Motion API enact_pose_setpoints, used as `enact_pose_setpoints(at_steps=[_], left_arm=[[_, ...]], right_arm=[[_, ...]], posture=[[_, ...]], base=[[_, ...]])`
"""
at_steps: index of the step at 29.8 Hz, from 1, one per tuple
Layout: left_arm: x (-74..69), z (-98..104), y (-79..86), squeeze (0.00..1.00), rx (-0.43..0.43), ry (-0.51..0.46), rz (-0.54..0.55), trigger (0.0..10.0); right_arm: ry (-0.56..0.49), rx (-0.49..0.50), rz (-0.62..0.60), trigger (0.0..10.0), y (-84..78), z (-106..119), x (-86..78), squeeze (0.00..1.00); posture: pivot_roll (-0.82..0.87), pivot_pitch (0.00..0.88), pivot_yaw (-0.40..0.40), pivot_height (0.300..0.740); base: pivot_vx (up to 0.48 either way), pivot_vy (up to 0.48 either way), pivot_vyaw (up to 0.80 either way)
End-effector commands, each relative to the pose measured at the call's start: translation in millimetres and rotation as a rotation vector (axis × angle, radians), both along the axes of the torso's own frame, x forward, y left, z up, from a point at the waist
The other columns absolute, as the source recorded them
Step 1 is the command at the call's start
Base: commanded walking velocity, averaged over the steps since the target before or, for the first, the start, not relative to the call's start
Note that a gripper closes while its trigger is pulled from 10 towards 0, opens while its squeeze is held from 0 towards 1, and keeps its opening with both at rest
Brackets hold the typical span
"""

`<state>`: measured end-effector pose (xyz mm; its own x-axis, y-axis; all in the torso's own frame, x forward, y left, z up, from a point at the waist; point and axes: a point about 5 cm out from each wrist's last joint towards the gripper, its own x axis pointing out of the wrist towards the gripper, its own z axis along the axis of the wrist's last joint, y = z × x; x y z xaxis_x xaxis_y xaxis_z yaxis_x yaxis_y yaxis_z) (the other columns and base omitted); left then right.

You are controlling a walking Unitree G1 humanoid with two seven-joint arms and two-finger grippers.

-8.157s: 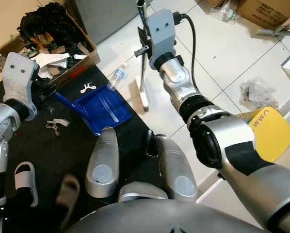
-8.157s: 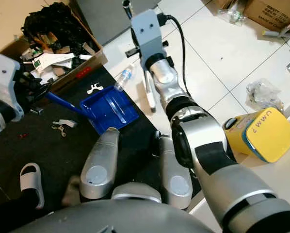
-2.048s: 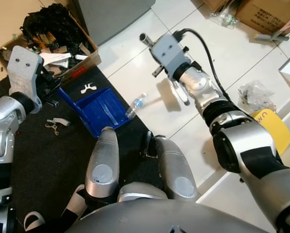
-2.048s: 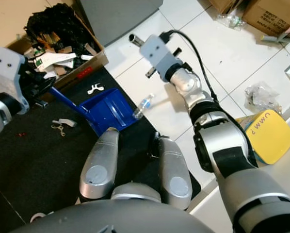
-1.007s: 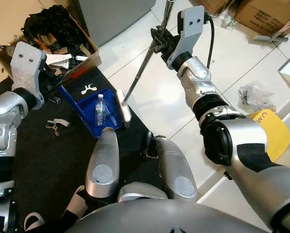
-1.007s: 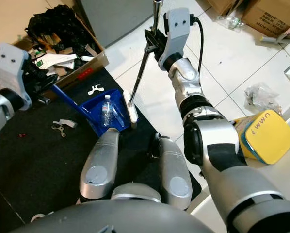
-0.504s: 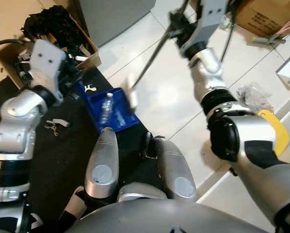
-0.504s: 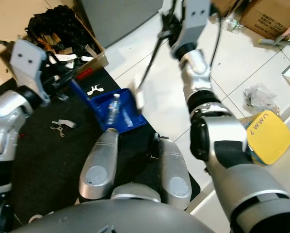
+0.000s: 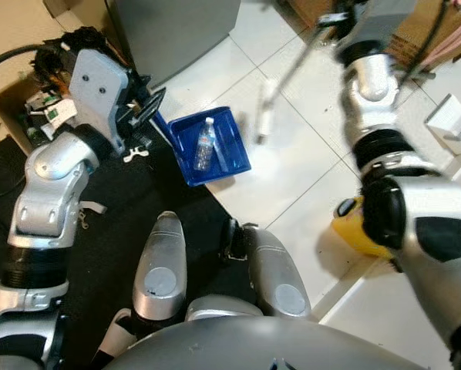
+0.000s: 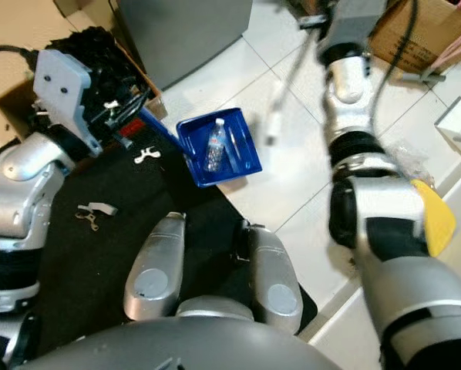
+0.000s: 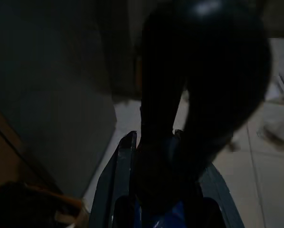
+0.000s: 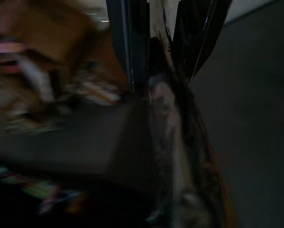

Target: Sweep floor

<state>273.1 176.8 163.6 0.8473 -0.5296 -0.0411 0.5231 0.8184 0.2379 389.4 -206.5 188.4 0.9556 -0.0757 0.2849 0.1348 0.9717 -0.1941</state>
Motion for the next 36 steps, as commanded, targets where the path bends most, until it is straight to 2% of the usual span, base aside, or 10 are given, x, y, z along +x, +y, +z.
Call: enact_pose_setpoints(at_steps=[1, 5, 17, 20, 23, 24, 25, 30, 31, 36], left_arm=[[1.2, 8, -9.5, 0.00, -0.063, -0.045, -0.026, 10.0], [1.5, 15, -15.2, 0.00, -0.143, -0.052, -0.035, 10.0], [12.7, 39, -29.9, 0.00, -0.206, -0.134, -0.029, 10.0], [19.8, 42, -30.5, 0.00, -0.189, -0.138, 0.077, 10.0], [24.8, 42, -25.6, 0.00, -0.275, -0.125, 0.169, 10.0], [26.0, 41, -22.9, 0.55, -0.283, -0.133, 0.215, 10.0], [26.6, 40, -21.2, 0.57, -0.283, -0.140, 0.245, 10.0], [27.3, 39, -20.2, 0.54, -0.256, -0.152, 0.286, 10.0], [27.2, 41, -23.6, 0.00, -0.250, -0.163, 0.266, 10.0], [30.9, 44, -26.6, 0.00, -0.263, -0.166, 0.250, 10.0]], right_arm=[[0.078, 0.006, 0.004, 10.0, -3.5, -15, -2.5, 0.00], [0.194, 0.025, 0.005, 10.0, -10.6, -43, -11.3, 0.00], [0.345, 0.052, -0.063, 10.0, -21.1, -74, -23.4, 0.00], [0.344, 0.138, -0.100, 10.0, -24.8, -77, -25.5, 0.00], [0.332, 0.226, -0.113, 10.0, -26.0, -80, -27.5, 0.00], [0.329, 0.269, -0.120, 10.0, -26.1, -82, -28.7, 0.00], [0.328, 0.297, -0.125, 10.0, -26.2, -84, -29.5, 0.00], [0.325, 0.341, -0.127, 10.0, -24.8, -87, -31.2, 0.00], [0.303, 0.364, -0.127, 10.0, -19.5, -88, -31.9, 0.00], [0.240, 0.354, -0.116, 10.0, -9.9, -82, -30.7, 0.00]], posture=[[0.33, 0.009, -0.095, 0.740], [0.32, 0.000, -0.088, 0.740], [0.27, 0.000, -0.062, 0.740], [0.26, 0.000, -0.045, 0.740], [0.25, 0.000, -0.038, 0.740], [0.25, 0.000, -0.033, 0.740], [0.25, 0.000, -0.033, 0.740], [0.25, 0.000, -0.020, 0.740], [0.25, 0.000, -0.007, 0.740], [0.25, 0.000, -0.001, 0.740]], base=[[0.000, 0.000, 0.00], [0.000, 0.000, 0.00], [0.000, 0.000, 0.00], [0.000, 0.000, 0.00], [0.000, 0.000, 0.00], [0.000, 0.000, 0.00], [0.000, 0.000, 0.00], [0.000, 0.000, 0.00], [0.000, 0.000, 0.00], [0.000, 0.000, 0.00]])
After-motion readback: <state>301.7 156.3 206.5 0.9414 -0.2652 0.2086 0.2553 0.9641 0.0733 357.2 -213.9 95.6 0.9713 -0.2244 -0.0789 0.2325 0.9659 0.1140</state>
